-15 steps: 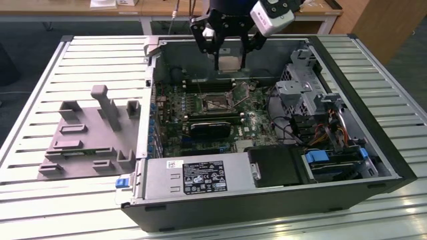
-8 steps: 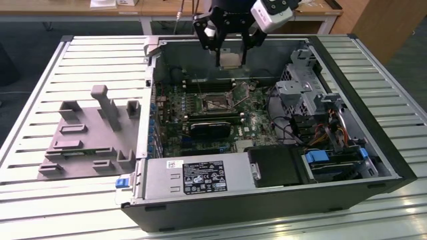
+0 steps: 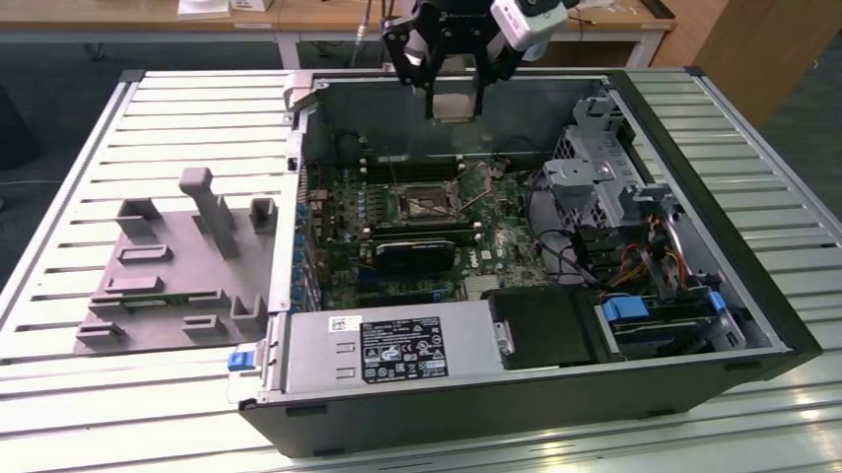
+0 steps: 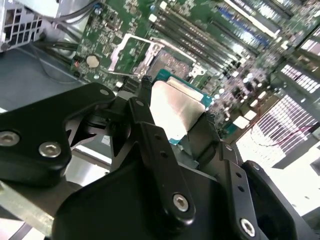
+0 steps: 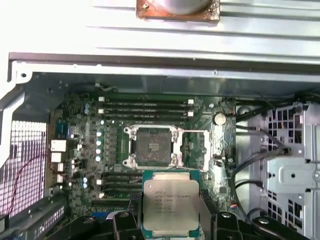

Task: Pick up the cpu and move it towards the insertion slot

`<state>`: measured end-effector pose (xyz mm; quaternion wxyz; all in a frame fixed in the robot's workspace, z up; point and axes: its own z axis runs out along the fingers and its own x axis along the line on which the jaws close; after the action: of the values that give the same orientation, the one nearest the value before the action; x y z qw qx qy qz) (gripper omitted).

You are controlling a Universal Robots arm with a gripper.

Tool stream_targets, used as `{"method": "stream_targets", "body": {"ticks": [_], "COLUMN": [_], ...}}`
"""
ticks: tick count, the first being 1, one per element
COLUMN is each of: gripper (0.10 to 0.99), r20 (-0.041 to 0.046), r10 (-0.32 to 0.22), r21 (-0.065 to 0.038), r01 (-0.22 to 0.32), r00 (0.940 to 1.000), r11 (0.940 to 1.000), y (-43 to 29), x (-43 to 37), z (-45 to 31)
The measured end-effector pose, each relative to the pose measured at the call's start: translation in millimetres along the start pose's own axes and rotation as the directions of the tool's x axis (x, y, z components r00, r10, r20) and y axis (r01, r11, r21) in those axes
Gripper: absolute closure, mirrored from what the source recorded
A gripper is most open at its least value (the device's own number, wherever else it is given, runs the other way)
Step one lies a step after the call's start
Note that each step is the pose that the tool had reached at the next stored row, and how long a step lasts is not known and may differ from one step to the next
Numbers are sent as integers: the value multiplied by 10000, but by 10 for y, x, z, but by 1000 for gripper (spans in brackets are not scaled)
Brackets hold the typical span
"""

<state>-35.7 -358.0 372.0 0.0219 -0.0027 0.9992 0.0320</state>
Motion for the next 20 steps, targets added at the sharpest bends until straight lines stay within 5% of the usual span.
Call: {"method": "stream_targets", "body": {"ticks": [20], "gripper": [549], "r20": [-1], "r10": [0], "r21": [2], "r01": [0], "r00": [10000], "r11": [10000], "y": [332], "x": [-40], "z": [101]}}
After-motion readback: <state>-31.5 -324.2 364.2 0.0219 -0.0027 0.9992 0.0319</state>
